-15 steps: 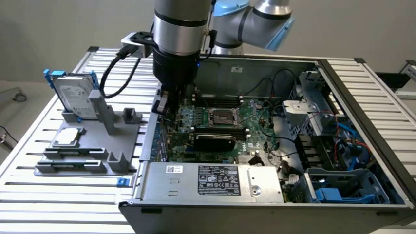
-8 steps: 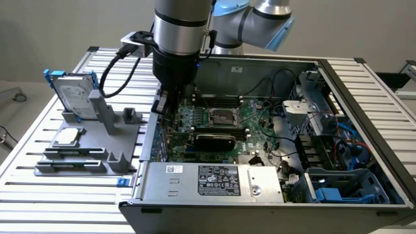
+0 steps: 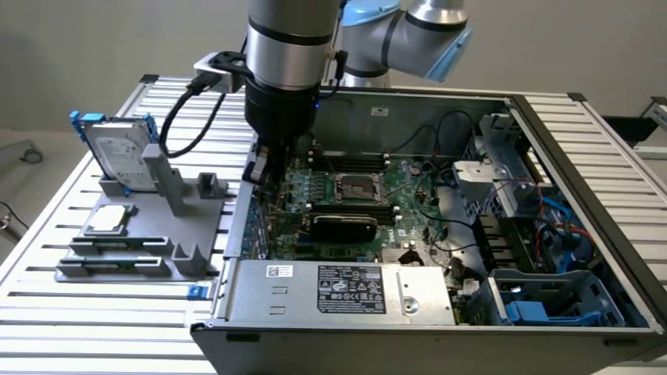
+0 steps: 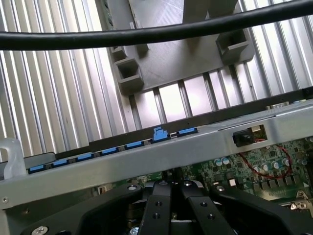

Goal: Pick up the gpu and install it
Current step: 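Press down on the gpu until it lock into place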

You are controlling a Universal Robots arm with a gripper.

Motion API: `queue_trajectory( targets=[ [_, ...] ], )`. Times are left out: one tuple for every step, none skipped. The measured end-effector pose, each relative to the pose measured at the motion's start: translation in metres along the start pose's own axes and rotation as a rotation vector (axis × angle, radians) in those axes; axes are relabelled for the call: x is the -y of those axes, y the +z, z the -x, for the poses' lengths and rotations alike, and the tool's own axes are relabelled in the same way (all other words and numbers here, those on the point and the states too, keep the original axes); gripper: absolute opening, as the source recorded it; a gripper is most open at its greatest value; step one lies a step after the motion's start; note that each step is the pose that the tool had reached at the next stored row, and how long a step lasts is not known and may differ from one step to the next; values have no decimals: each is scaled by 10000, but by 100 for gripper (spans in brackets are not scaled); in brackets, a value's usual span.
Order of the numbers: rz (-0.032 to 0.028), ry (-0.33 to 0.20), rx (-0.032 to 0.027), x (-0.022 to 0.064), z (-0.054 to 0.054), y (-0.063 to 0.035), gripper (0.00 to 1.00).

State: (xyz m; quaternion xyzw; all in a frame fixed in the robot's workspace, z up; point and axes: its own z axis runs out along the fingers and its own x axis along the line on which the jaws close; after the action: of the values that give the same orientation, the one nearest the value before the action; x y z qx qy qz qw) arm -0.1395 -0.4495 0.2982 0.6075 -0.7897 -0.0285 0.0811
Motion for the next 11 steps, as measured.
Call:
queue_trajectory(
  targets=[
    [0,0,-3,1,0,5,11],
    [0,-1,-5,1,0,9,11],
    [1,0,-7,1,0,11,11],
    [2,1,-6,1,1,14,11],
    [2,0,-5,0,1,18,11],
    [1,0,-3,-1,1,24,11],
    [2,0,-1,-1,1,28,11],
    [2,1,0,-1,2,30,11],
    [2,1,1,-1,1,30,11],
    [1,1,4,-2,1,25,11],
    [-2,1,22,-4,2,10,11]
  ],
)
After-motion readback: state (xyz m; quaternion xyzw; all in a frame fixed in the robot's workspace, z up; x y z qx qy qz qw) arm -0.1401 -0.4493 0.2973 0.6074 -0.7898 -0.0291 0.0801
